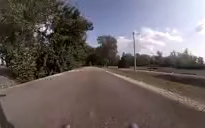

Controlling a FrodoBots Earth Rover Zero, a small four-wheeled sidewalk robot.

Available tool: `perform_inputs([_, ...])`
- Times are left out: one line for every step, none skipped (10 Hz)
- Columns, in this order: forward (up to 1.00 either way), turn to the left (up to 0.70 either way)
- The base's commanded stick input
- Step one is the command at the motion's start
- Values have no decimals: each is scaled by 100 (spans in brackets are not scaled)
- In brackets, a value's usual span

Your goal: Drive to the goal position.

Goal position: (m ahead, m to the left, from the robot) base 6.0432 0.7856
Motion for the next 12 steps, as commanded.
perform_inputs([70, 35])
perform_inputs([70, 12])
perform_inputs([70, 0])
perform_inputs([70, 0])
perform_inputs([70, 0])
perform_inputs([70, 0])
perform_inputs([70, 0])
perform_inputs([70, 0])
perform_inputs([70, 0])
perform_inputs([70, 0])
perform_inputs([70, 0])
perform_inputs([70, 0])
